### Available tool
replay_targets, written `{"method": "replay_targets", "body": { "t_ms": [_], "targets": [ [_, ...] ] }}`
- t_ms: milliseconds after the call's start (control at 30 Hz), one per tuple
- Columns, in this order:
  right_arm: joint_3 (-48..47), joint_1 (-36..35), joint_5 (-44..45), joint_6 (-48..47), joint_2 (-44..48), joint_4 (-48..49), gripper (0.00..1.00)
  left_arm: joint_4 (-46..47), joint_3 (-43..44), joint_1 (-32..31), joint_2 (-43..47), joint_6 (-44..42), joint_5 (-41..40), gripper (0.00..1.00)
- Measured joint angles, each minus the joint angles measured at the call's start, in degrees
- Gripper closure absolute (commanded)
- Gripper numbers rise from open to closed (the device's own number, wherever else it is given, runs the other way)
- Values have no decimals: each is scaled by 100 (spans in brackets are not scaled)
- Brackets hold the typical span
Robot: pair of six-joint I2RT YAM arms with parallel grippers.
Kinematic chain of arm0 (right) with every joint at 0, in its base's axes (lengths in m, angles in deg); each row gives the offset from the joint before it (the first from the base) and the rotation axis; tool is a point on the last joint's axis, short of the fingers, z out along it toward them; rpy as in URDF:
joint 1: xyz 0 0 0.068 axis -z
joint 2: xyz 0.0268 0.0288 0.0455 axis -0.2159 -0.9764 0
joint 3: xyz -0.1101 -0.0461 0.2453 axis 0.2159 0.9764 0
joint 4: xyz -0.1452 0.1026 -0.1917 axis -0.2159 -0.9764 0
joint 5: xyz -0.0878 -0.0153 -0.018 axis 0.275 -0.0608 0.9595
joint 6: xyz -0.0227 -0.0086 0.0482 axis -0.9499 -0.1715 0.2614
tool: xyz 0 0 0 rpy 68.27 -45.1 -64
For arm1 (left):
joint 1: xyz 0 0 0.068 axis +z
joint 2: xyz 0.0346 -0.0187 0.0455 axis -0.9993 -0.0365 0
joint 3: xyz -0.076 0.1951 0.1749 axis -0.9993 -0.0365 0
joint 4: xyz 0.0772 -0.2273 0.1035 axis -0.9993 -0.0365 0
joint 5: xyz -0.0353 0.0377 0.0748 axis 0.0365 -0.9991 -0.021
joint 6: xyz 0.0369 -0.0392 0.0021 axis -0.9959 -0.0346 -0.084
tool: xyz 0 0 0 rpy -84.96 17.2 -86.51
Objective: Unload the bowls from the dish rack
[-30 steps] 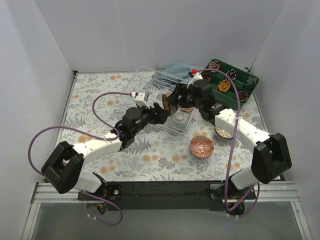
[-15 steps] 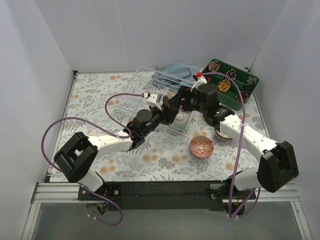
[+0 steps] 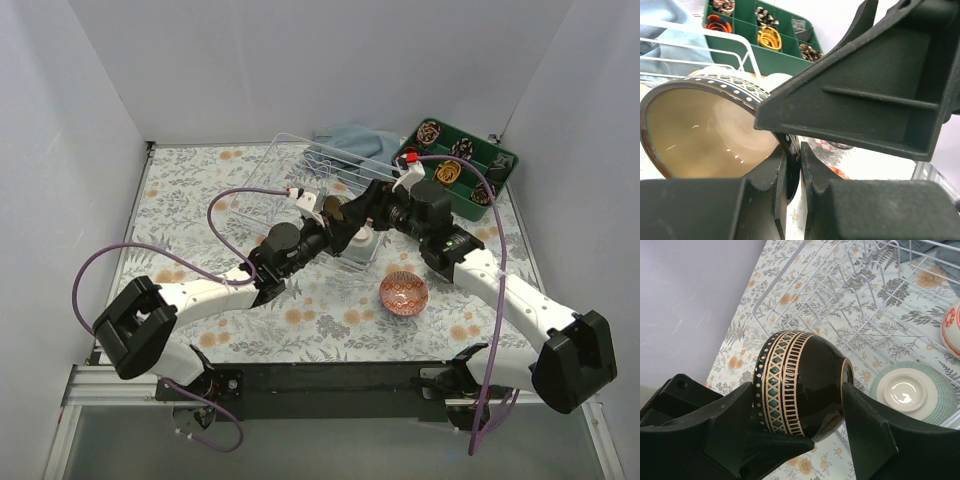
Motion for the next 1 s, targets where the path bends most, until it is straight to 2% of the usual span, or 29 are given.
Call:
{"method": "replay_targets", "body": {
  "t_ms": [67, 100, 267, 533, 733, 833, 1000],
  "targets": [
    [105, -13, -44, 22, 177, 20, 24, -181, -9, -24, 157, -24, 61, 100],
    [164, -20, -74, 35, 278, 46, 21, -295, -9, -35, 247, -33, 92, 100],
    [297, 24, -50, -79, 894, 42, 13, -1325, -7, 50, 796, -74, -173, 100],
    [299, 74, 361, -745, 1816, -428, 10, -4024, 328, 164, 1436, -234, -933, 100],
    [597, 74, 828, -1410, 2321, -1073, 9, -5941, 800, 157, 1478, -212, -1419, 100],
    [791, 74, 988, -1650, 2472, -1388, 9, -6675, 852, 157, 1370, -197, -1563, 98],
    [1071, 74, 1154, -1943, 2618, -1696, 9, -7506, 855, 160, 649, -229, -1585, 96]
  ]
}}
